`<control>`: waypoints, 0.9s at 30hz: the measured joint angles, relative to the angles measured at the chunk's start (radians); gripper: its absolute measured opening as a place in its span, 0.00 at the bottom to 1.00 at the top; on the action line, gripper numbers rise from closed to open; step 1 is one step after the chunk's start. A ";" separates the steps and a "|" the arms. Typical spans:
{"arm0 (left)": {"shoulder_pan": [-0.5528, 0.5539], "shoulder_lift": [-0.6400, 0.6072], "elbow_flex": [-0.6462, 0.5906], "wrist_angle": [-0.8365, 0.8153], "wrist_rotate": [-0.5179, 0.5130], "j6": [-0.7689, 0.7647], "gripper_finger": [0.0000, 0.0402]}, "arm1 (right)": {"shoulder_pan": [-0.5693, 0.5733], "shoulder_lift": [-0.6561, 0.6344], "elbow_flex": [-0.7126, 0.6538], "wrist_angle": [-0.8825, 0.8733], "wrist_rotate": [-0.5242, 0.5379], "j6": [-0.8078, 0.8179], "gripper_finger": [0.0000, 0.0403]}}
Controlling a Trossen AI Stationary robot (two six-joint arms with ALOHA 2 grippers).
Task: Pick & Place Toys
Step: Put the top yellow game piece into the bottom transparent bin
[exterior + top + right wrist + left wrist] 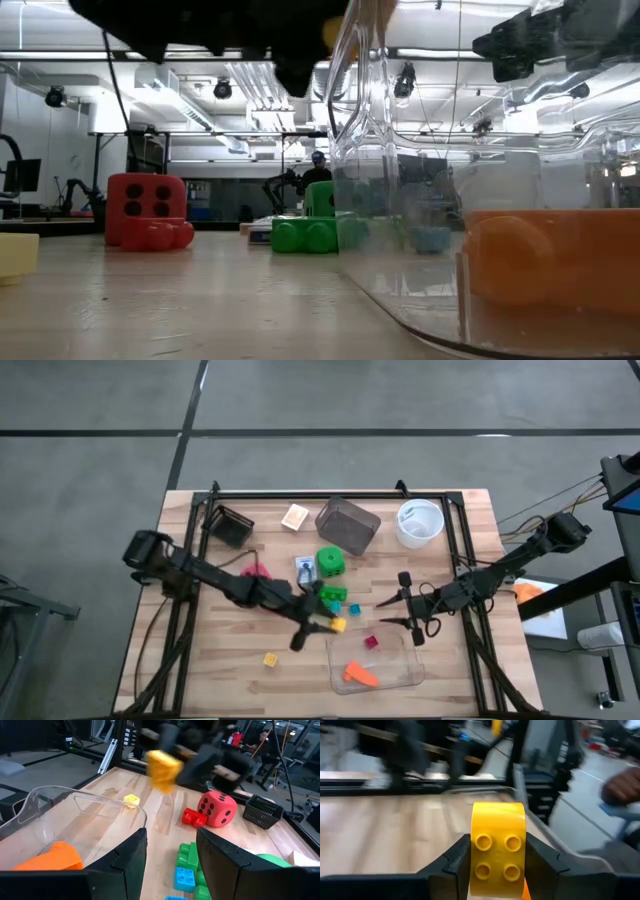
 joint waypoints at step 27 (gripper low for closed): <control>-0.029 0.208 0.322 -0.406 0.138 0.075 0.64 | 0.000 -0.003 0.000 0.000 0.002 0.001 0.42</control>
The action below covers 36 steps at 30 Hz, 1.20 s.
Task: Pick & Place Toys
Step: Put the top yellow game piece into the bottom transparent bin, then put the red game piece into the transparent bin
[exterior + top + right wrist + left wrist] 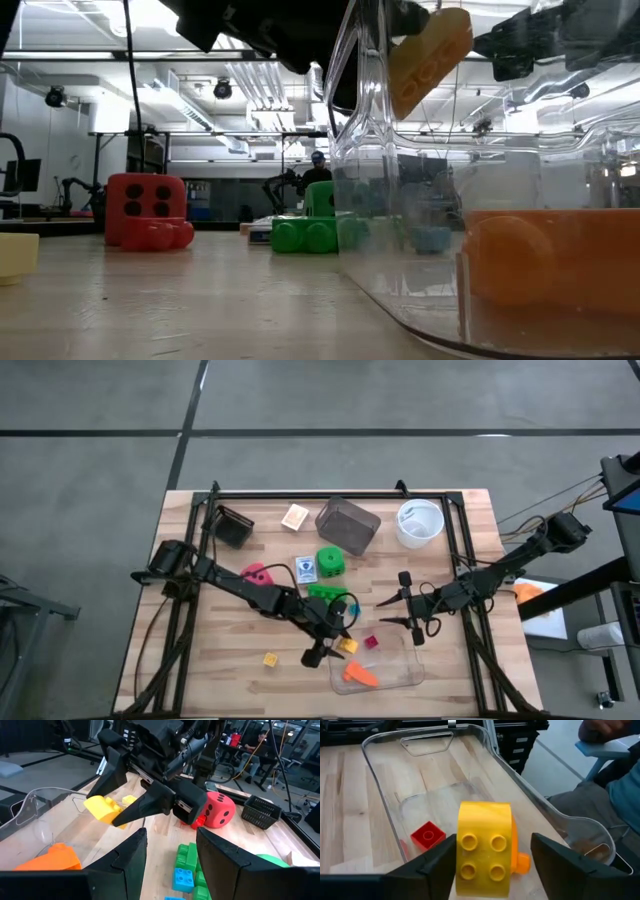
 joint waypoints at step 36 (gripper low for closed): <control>0.002 -0.002 0.000 -0.091 -0.135 0.010 0.70 | 0.000 0.000 0.000 -0.001 0.000 0.001 0.42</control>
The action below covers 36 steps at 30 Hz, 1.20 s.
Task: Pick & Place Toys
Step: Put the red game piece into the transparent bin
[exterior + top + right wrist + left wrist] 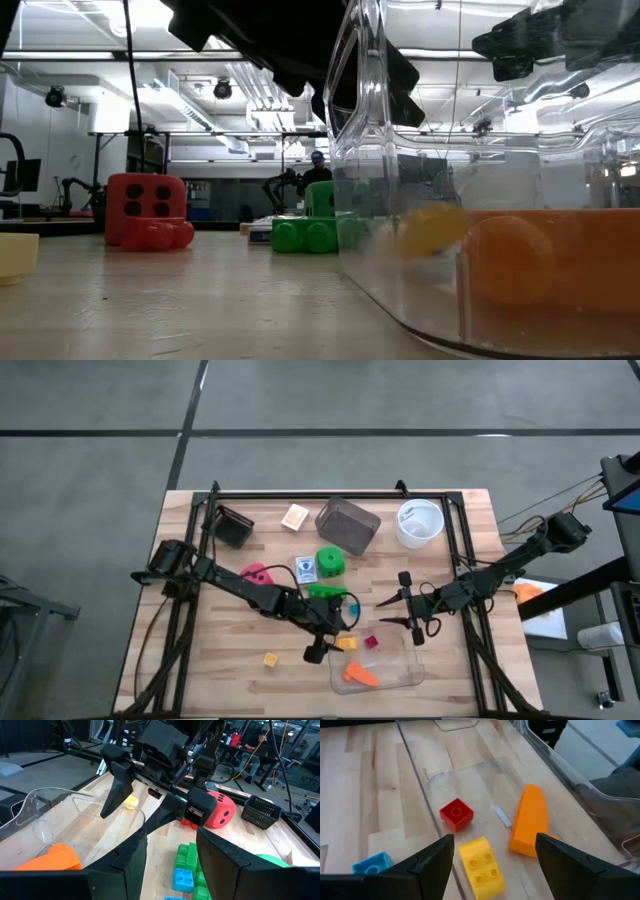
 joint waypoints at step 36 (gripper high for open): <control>-0.012 -0.438 -0.405 -0.571 -0.324 -1.020 0.70 | 0.000 0.000 -0.001 -0.006 0.000 0.008 0.42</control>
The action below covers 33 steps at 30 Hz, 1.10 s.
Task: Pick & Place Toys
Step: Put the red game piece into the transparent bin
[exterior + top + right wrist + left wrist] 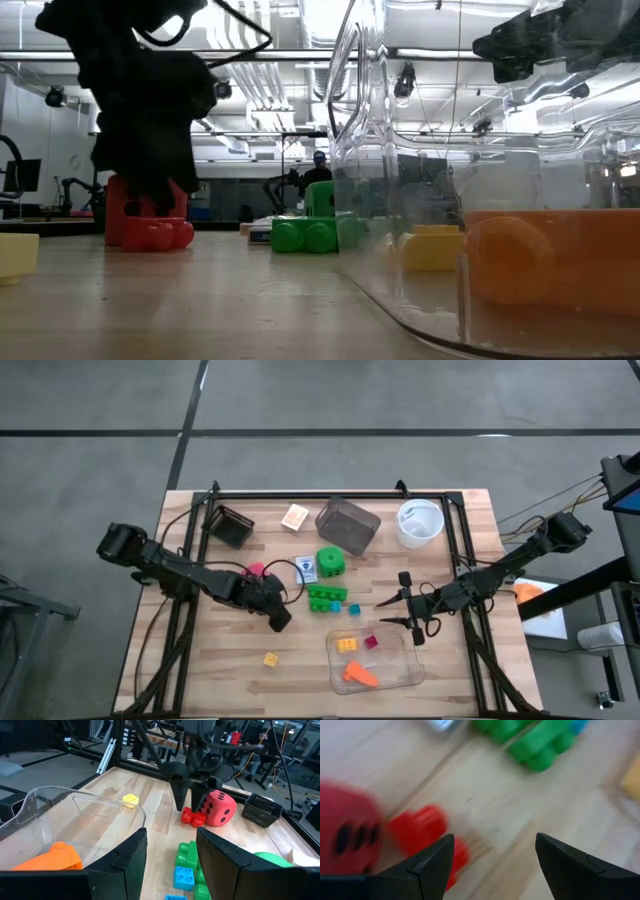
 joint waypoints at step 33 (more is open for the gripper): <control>0.005 0.003 0.001 -0.300 -0.157 0.012 0.70 | 0.000 0.000 0.000 -0.001 0.000 0.000 0.42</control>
